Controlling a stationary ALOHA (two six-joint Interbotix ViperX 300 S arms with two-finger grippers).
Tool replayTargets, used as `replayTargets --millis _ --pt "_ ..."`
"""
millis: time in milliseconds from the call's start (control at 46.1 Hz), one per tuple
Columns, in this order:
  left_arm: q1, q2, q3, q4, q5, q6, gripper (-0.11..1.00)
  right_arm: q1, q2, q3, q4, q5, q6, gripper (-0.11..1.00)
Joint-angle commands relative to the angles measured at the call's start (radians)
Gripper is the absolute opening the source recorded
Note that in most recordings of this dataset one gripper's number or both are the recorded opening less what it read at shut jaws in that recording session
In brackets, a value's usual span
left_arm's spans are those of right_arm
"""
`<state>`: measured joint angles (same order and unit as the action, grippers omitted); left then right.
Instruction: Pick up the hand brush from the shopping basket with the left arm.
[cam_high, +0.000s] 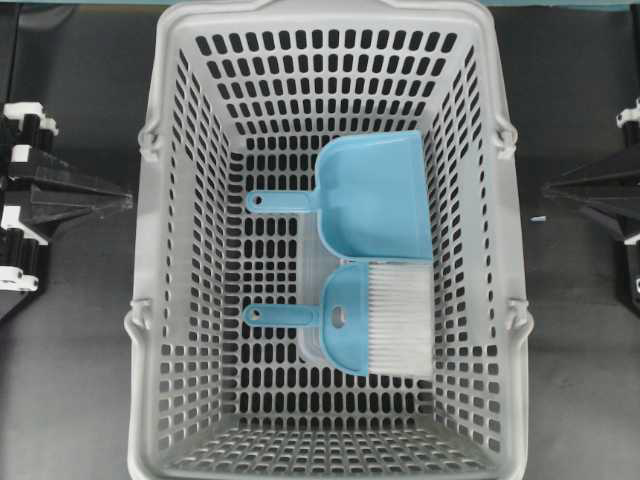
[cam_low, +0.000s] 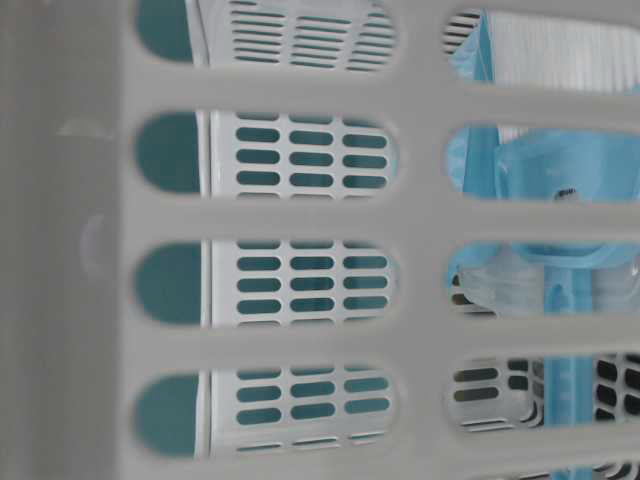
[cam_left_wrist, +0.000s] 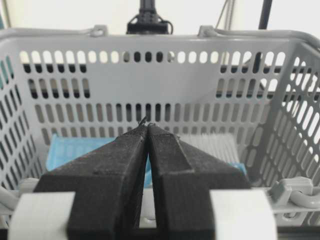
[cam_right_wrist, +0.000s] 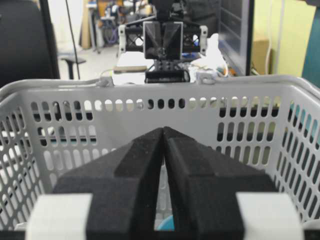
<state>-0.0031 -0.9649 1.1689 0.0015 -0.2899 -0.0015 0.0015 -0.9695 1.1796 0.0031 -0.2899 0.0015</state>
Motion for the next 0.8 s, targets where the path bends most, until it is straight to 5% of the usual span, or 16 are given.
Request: replayTargets --millis 0,520,694,781 --pt "-0.005 0.020 -0.064 0.043 0.035 -0.014 0.06 0.000 0.009 -0.020 0.002 -0.006 0.002 0.00" --pt "-0.051 0.336 -0.552 0.044 0.689 -0.014 0.00 -0.003 -0.025 -0.081 0.005 0.229 0.003 0.00" --pt "-0.084 0.471 -0.670 0.043 0.818 -0.018 0.00 -0.005 -0.032 -0.083 0.005 0.256 0.003 0.01" --pt "-0.100 0.531 -0.712 0.043 0.861 -0.023 0.00 -0.009 -0.035 -0.083 0.005 0.262 0.005 0.11"
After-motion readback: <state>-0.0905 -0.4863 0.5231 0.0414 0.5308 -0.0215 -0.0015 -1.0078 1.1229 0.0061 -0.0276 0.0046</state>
